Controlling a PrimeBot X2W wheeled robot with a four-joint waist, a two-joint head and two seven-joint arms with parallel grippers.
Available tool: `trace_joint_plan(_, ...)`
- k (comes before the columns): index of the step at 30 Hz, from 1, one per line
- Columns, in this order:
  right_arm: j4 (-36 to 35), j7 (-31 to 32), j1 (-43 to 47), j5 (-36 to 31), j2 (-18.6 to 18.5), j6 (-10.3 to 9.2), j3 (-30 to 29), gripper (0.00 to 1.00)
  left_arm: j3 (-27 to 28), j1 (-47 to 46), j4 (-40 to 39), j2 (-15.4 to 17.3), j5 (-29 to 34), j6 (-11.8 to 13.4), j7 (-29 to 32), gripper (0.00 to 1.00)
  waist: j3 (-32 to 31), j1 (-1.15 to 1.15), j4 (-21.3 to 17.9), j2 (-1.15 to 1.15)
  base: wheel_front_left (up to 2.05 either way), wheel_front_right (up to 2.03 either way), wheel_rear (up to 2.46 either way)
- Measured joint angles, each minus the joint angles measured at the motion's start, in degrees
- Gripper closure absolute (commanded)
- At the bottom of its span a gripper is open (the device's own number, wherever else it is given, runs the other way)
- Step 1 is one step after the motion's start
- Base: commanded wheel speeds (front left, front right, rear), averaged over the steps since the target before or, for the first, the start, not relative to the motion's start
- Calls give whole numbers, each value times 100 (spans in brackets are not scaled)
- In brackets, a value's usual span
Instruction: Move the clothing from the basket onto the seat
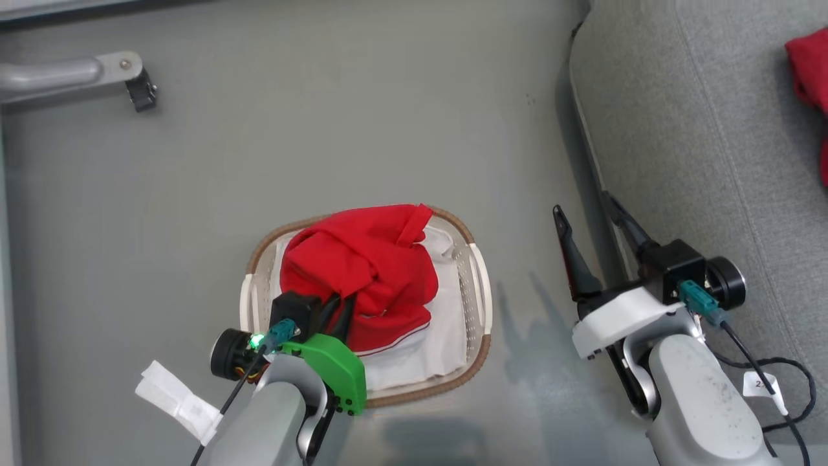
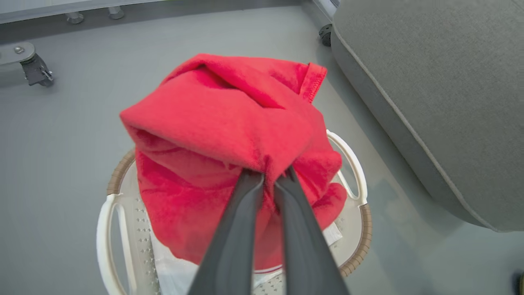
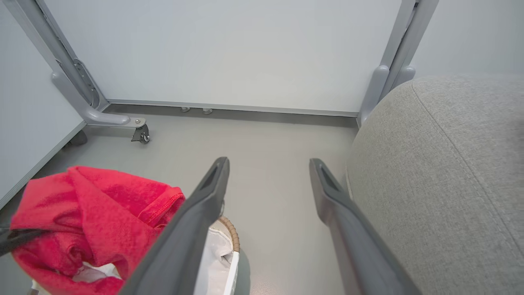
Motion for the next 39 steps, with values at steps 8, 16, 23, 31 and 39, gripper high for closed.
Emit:
trace_joint_plan(8,107,1,425,73,1,0,127,0,514,399,-677,34,356,-83,1,100,-714,0,163,0,0,0,0)
trace_joint_plan(16,198,1,737,140,0,0,258,0,890,558,-1502,30,668,-152,0,100,-1295,0,273,0,0,0,0)
trace_joint_plan(23,265,0,899,180,1,0,293,0,1085,536,-2315,11,738,-194,0,100,-1616,0,351,0,0,0,0)
trace_joint_plan(31,256,1,1001,223,0,0,515,0,1034,400,-2847,0,724,-207,0,100,-1813,0,414,0,0,0,0)
trace_joint_plan(39,-152,0,605,349,-2,0,1439,0,780,405,-2994,-3,557,-199,0,100,-1798,0,451,0,0,0,0)
